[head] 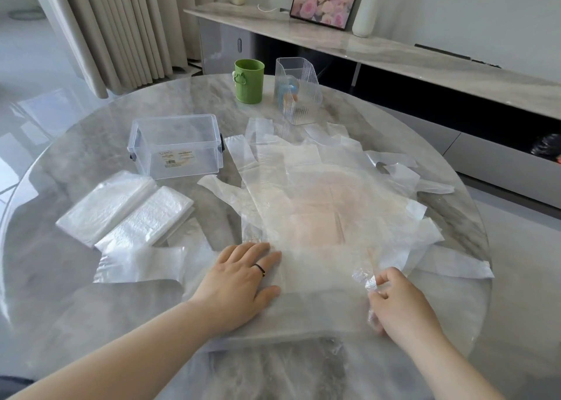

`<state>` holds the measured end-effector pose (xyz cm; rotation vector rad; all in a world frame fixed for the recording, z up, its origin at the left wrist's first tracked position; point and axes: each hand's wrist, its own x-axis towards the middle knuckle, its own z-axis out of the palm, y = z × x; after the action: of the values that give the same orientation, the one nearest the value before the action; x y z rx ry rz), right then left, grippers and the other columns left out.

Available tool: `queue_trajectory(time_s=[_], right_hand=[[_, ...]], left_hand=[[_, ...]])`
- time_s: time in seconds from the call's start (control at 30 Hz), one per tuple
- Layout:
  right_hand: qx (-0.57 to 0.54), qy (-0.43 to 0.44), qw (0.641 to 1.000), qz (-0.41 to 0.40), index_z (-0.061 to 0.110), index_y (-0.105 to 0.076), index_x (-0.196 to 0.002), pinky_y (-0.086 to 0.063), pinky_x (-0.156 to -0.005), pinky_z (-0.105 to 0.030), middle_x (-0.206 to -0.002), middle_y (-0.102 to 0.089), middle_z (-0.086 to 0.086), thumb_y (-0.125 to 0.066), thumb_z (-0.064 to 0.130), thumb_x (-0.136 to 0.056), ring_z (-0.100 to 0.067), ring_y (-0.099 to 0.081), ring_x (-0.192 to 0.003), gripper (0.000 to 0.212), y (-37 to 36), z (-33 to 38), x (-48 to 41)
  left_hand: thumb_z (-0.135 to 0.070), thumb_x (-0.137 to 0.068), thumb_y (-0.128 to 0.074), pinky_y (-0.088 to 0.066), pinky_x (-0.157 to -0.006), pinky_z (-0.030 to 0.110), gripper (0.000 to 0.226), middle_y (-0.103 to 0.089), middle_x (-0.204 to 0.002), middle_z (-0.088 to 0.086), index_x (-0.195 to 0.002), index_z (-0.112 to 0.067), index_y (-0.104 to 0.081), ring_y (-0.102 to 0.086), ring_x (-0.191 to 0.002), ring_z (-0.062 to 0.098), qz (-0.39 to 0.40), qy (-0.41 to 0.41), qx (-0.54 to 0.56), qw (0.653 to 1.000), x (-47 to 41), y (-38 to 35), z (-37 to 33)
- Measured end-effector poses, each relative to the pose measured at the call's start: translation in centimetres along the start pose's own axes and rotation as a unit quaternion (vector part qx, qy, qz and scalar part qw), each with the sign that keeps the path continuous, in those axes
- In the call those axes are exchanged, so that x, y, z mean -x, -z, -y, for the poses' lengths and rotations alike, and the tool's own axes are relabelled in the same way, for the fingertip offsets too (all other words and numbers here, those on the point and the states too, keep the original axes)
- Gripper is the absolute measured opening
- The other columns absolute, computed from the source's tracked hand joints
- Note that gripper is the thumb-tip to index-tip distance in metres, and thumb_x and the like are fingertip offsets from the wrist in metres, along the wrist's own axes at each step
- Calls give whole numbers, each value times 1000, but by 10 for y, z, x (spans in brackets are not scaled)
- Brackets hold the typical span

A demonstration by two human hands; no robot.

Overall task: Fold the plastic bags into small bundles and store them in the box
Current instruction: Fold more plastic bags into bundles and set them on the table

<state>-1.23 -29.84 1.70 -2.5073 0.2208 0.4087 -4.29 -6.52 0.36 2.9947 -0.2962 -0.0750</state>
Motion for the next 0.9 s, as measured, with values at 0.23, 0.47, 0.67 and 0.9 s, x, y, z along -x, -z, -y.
queue_trajectory(time_s=[0.23,0.47,0.67,0.9], right_hand=[[80,0,997,-22,23,-42,-70,-45,-66,-26,-72,-64,7,-43,25,-92,-24,-62,-76,22,9,-13,9],[169,1,985,-38,22,-26,-65,-35,-62,-27,-93,-65,-1,-36,26,-95,-24,-54,-83,32,5,-5,12],[188,5,982,-31,22,-20,-63,-32,-64,-27,-85,-51,-2,-32,26,-98,-24,-44,-79,37,6,1,16],[189,-1,982,-25,22,-19,-63,-33,-65,-27,-83,-44,0,-31,25,-98,-24,-42,-79,37,8,4,19]], left_hand=[[-61,-68,-21,-24,-98,22,73,-58,-119,-13,-121,-26,-57,-53,-112,11,39,14,72,997,10,4,-5],[-48,-94,-37,-20,-96,20,42,-47,-126,-19,-130,-28,-44,-42,-120,6,28,77,103,991,7,22,22],[-55,-87,-46,-24,-83,18,34,-48,-84,-17,-115,-37,-44,-37,-96,12,170,143,103,970,17,37,49],[-56,-82,-55,-23,-75,17,41,-47,-91,-6,-102,-21,-53,-34,-95,14,209,133,42,968,25,41,50]])
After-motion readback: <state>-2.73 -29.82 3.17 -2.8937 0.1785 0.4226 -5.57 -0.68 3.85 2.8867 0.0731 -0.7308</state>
